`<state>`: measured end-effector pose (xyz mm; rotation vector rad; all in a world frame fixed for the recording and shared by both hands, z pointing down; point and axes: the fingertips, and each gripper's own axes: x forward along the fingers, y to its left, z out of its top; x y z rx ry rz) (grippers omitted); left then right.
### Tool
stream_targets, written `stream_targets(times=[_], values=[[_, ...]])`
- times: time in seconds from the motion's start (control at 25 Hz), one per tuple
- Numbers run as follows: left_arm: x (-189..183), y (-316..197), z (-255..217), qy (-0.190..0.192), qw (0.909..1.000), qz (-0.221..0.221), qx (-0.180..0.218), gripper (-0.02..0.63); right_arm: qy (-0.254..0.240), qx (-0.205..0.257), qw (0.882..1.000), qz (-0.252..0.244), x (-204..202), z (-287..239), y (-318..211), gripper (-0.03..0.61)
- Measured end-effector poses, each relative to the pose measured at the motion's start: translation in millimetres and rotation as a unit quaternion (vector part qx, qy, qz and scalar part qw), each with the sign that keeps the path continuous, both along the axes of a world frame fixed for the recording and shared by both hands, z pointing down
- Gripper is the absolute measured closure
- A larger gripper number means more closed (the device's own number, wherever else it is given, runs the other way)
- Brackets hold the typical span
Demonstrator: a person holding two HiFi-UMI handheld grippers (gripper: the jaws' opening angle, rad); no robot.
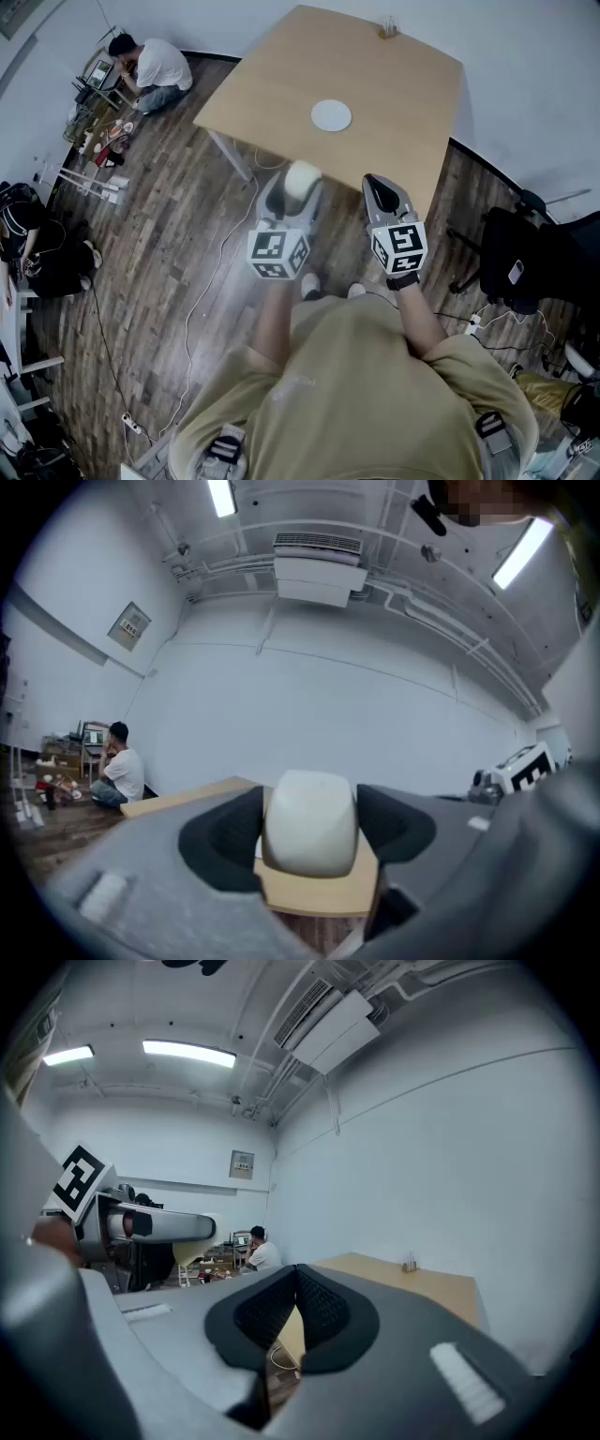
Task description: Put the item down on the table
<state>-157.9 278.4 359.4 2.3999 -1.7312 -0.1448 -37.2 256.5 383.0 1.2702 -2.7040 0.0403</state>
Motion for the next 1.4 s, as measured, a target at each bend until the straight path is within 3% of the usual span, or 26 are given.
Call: stream_targets(times=[0.28,0.6,0.8,1.2,1.4], values=[[-23,-7,4,-0.002,0.9999,0.006,0.009,0.302,0.008,0.002,1.000,-0.002,-32,2,-1,0.572],[-4,-39,24,0.015,0.9998,0.010,-0.012,0.302,0.004,-0.031,0.999,0.032,3,29,-34,0.572],[-3,-75,19,0.005,0.9999,-0.011,-0.011,0.302,-0.009,-0.031,0.999,0.011,6,26,-74,0.572],[69,-161,8,0.002,0.9993,-0.031,-0.019,0.302,-0.052,-0.018,0.998,-0.029,54,1,-174,0.572],[87,-180,21,-0.007,0.9977,-0.059,-0.032,0.302,-0.075,-0.033,0.996,-0.033,84,17,-204,0.572]])
